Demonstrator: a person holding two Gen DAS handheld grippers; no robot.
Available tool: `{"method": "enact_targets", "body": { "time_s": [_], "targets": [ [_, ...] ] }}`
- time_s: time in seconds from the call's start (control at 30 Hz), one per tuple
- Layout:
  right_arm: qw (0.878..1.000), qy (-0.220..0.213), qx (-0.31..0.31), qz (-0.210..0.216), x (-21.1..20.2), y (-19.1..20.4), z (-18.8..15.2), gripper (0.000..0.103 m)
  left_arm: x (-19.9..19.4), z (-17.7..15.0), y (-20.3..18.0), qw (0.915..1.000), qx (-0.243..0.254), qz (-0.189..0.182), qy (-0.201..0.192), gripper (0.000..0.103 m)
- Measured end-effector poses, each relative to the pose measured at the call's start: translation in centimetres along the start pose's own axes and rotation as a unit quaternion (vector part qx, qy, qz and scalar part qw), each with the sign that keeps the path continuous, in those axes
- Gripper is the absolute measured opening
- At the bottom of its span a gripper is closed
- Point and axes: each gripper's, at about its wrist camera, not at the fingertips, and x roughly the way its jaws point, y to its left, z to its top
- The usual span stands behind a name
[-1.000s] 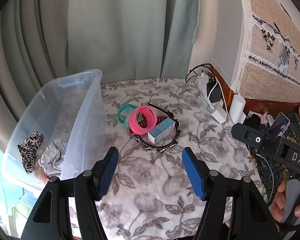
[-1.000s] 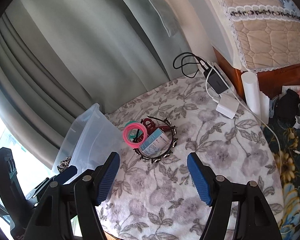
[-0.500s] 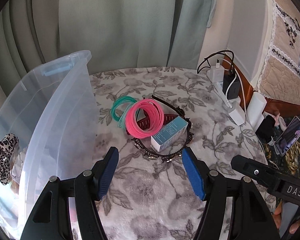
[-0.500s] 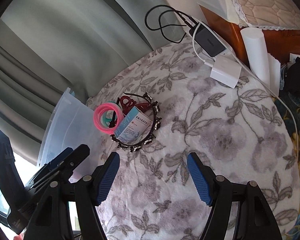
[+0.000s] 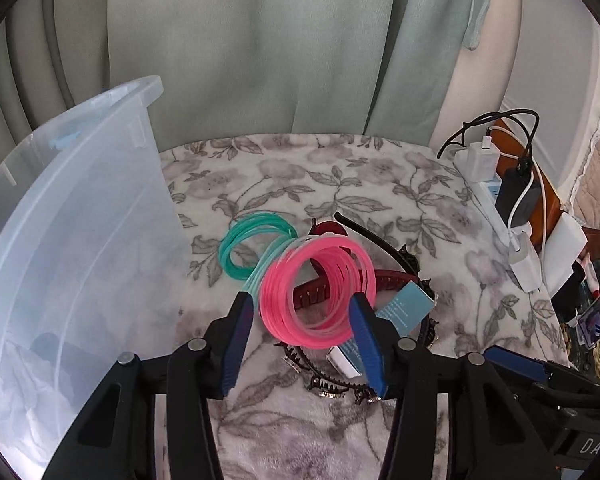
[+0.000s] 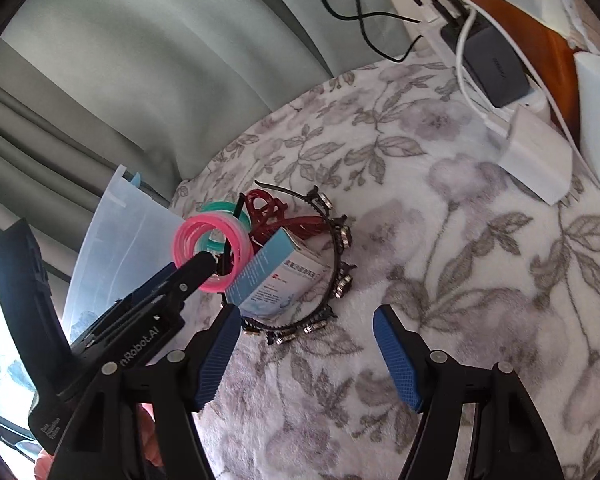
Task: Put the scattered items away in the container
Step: 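Lower the left tool onto the pink and teal hair ties while the right tool reaches the ear-drops box, then close the left tool on the hair ties while the right tool grasps the ear-drops box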
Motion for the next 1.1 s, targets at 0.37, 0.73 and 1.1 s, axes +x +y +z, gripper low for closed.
{"method": "enact_targets", "body": {
  "time_s": [0.37, 0.73, 1.1],
  "targets": [
    [0.999, 0.040, 0.030, 0.020, 4.7, 0.9, 1.2, 0.067, 0.6, 0.1, 1.2, 0.9995, -0.025, -0.002, -0.018, 0.011],
    [0.999, 0.035, 0.025, 0.010, 4.8, 2.2, 2.1, 0.056, -1.6, 0.2, 2.2, 0.9975, -0.049, -0.011, -0.050, 0.009],
    [0.997, 0.063, 0.045, -0.010, 6.7, 2.3, 2.1, 0.056, -3.4, 0.5, 2.1, 0.9927, -0.075, -0.061, -0.072, 0.008]
  ]
}}
